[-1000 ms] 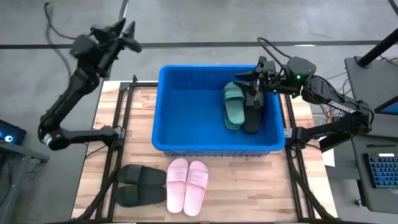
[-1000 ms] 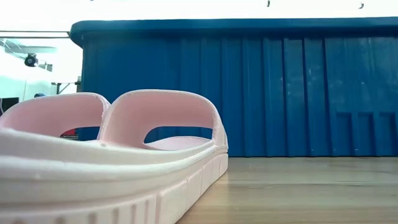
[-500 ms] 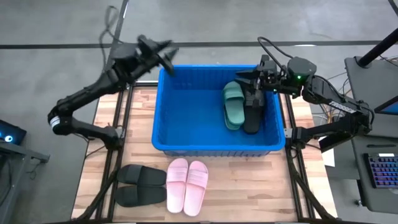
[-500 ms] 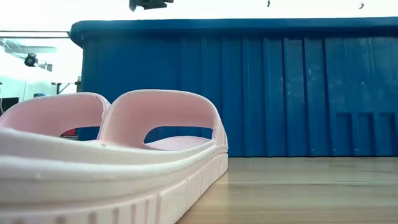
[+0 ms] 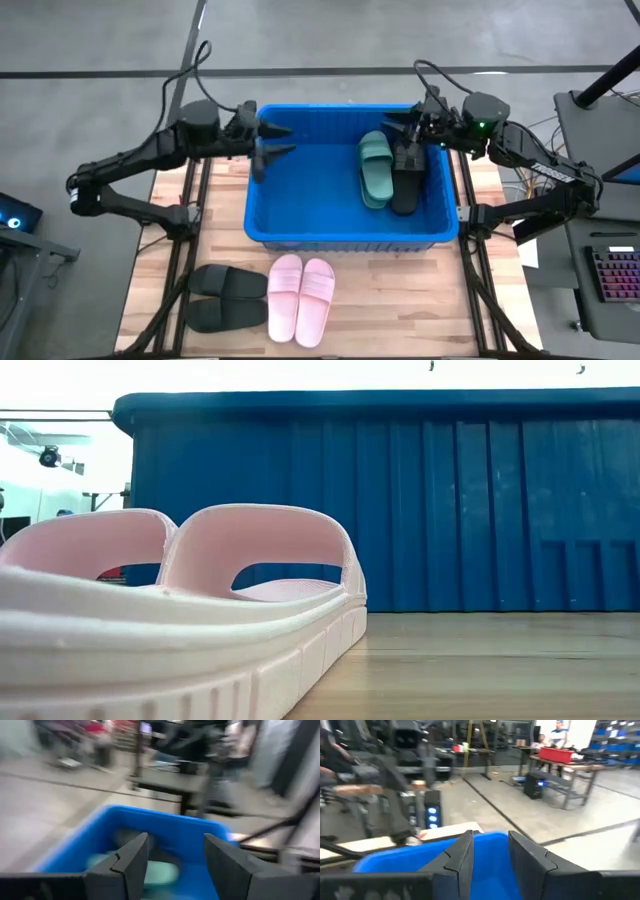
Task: Pick and place slides into bin
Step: Put the pink slide into the blue bin
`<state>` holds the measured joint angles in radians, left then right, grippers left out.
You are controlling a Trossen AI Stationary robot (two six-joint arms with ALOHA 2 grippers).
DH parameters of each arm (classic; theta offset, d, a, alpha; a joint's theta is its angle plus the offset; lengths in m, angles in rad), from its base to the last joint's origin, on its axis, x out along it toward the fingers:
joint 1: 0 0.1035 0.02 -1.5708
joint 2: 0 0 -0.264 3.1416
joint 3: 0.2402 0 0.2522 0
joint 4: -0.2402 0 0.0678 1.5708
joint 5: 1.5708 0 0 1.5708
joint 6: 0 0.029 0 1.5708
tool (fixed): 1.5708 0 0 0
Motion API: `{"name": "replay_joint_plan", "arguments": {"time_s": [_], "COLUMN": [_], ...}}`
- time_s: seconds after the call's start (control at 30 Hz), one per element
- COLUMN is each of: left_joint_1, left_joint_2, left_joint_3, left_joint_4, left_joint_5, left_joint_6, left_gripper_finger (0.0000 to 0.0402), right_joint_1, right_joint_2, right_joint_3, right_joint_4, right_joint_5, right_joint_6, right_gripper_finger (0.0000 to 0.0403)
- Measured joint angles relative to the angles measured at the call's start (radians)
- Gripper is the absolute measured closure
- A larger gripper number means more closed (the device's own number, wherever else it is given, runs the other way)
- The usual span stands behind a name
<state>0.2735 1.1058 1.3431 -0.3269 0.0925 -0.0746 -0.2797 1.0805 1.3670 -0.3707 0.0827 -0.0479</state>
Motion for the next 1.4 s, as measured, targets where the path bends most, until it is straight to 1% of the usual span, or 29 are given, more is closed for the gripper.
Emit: {"name": "replay_joint_plan", "arguments": {"time_s": [0.1,0.17,0.23,0.33,0.43,0.5,0.73,0.93,1.03,1.1,1.2,1.3,1.4], "left_joint_1": [-0.002,-0.023,-0.057,-0.113,-0.176,-0.217,-0.358,-0.456,-0.49,-0.504,-0.514,-0.518,-0.523], "left_joint_2": [-0.02,-0.024,-0.015,0.001,0.018,0.029,0.08,0.152,0.194,0.225,0.274,0.325,0.368], "left_joint_3": [-0.01,-0.012,-0.012,-0.015,-0.015,-0.013,-0.009,-0.009,-0.009,-0.009,-0.019,-0.027,-0.028], "left_joint_4": [-0.027,-0.063,-0.12,-0.22,-0.247,-0.229,-0.261,-0.355,-0.363,-0.363,-0.363,-0.363,-0.363], "left_joint_5": [0.18,0.247,0.255,0.271,0.294,0.306,0.282,0.269,0.268,0.302,0.416,0.532,0.595], "left_joint_6": [-0.135,-0.211,-0.257,-0.283,-0.349,-0.39,-0.51,-0.523,-0.525,-0.551,-0.599,-0.601,-0.6], "left_gripper_finger": [0.0228,0.0228,0.0229,0.0235,0.0245,0.0253,0.0269,0.028,0.0284,0.0286,0.0286,0.0286,0.0286], "right_joint_1": [-0.003,-0.008,-0.014,-0.024,-0.034,-0.039,-0.062,-0.061,-0.062,-0.062,-0.062,-0.062,-0.062], "right_joint_2": [0.001,0.001,0.001,0.001,0.001,0.0,-0.001,-0.001,0.0,0.0,0.0,0.0,0.0], "right_joint_3": [0.0,0.0,0.0,0.0,0.0,0.0,0.0,0.0,0.0,0.0,0.0,0.0,0.0], "right_joint_4": [-0.001,0.0,-0.001,-0.018,-0.062,-0.092,-0.172,-0.184,-0.184,-0.185,-0.191,-0.203,-0.213], "right_joint_5": [0.028,0.034,0.034,0.035,0.054,0.057,0.06,0.059,0.059,0.059,0.059,0.059,0.059], "right_joint_6": [-0.033,-0.039,-0.038,-0.04,-0.04,-0.041,-0.027,-0.014,-0.015,-0.024,-0.039,-0.039,-0.039], "right_gripper_finger": [0.029,0.0293,0.0295,0.0299,0.0302,0.0304,0.0303,0.0306,0.031,0.0313,0.0316,0.0319,0.0322]}}
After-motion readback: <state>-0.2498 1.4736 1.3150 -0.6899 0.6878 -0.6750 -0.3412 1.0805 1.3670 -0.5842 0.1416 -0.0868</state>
